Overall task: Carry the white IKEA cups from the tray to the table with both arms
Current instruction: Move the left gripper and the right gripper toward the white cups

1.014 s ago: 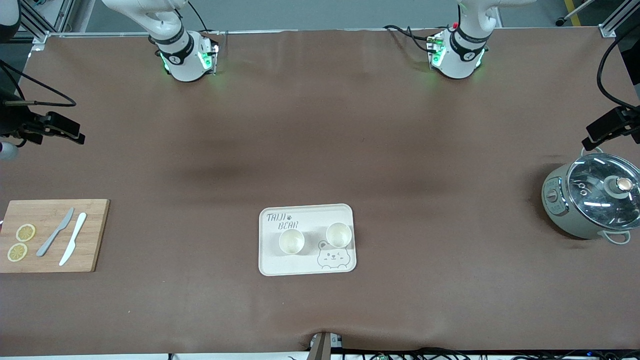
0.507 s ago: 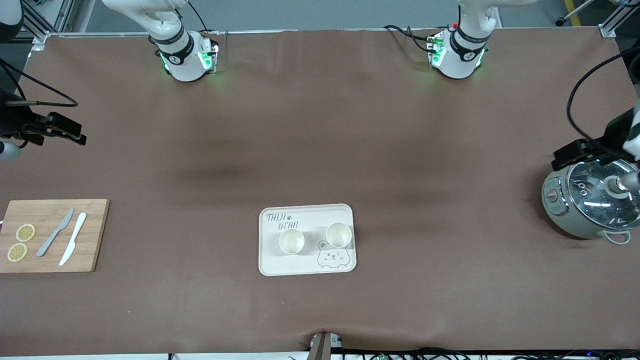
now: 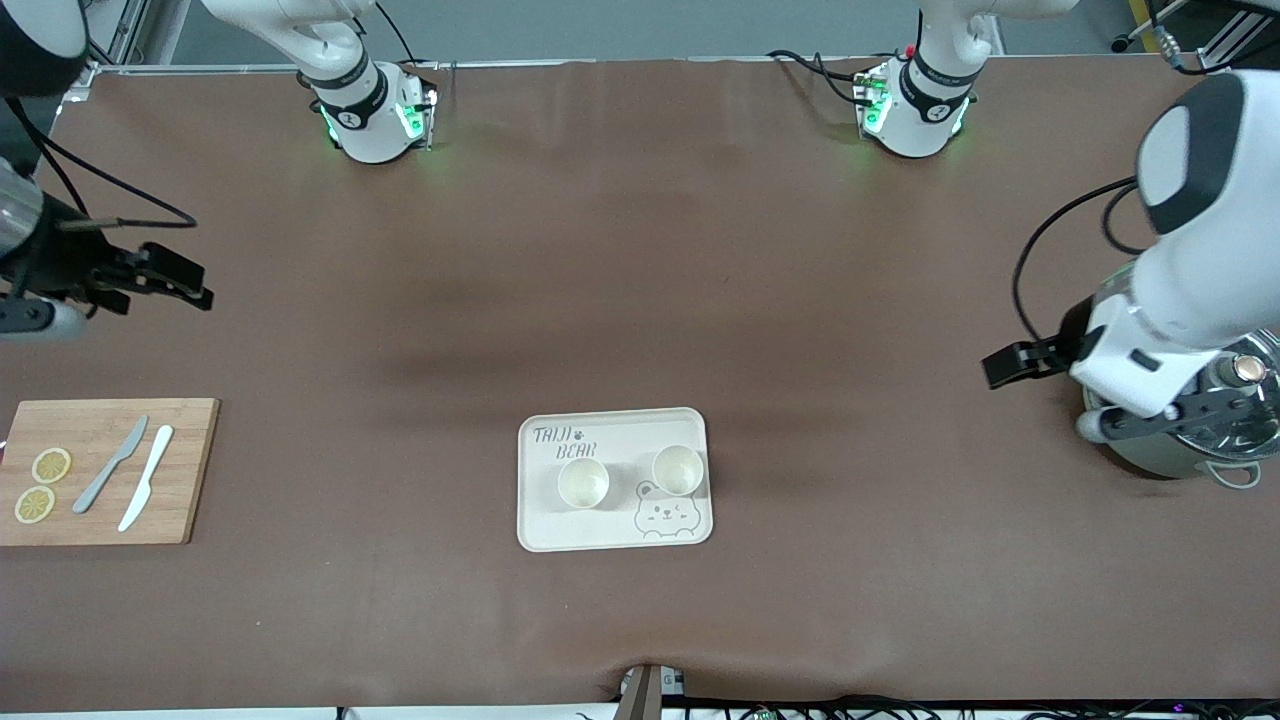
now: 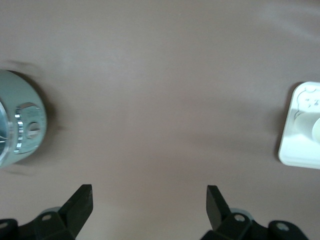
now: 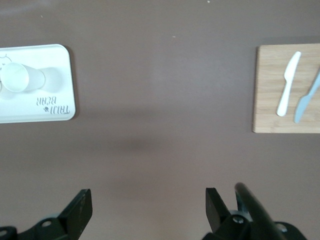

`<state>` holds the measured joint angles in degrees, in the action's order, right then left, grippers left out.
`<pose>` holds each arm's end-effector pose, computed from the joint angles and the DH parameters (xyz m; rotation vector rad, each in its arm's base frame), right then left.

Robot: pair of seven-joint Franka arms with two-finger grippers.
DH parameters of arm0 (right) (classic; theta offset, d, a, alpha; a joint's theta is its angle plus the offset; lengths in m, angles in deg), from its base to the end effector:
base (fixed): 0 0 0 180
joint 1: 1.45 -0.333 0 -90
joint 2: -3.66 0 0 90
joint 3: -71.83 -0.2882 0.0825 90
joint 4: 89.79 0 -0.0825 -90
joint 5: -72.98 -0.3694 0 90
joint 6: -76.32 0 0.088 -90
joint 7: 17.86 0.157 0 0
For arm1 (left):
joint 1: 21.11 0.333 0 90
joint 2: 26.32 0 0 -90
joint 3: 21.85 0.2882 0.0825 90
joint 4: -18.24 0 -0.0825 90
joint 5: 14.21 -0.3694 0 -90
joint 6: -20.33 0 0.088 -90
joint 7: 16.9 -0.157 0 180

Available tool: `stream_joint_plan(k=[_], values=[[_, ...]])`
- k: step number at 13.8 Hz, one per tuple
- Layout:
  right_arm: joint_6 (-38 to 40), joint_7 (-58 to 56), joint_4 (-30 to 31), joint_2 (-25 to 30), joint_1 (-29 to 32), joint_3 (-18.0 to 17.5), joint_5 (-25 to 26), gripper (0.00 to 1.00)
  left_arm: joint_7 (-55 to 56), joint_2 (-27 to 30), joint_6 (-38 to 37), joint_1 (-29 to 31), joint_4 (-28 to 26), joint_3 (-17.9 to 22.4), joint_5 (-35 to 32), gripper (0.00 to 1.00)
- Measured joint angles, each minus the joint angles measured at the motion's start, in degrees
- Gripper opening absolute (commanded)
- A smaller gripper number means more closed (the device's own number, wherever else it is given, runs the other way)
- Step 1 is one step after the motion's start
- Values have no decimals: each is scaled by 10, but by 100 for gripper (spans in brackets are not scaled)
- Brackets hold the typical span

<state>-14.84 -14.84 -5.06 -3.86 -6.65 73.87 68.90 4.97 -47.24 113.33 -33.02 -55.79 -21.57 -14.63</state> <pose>0.5753 0.0439 0.5176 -3.0760 -0.0009 0.0346 0.6248 -0.1279 0.4632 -3.1104 -0.2774 0.0468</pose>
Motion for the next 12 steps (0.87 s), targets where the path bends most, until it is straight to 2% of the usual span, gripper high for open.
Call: stream_joint_plan(k=[8,12], values=[[-127,189,-18,-92,-140,-3,-1,100,157,-72,95,-88,-2,-2,0,100],[-192,233,-19,-139,-179,-3,-1,100,241,-117,169,-128,-2,-2,6,100]])
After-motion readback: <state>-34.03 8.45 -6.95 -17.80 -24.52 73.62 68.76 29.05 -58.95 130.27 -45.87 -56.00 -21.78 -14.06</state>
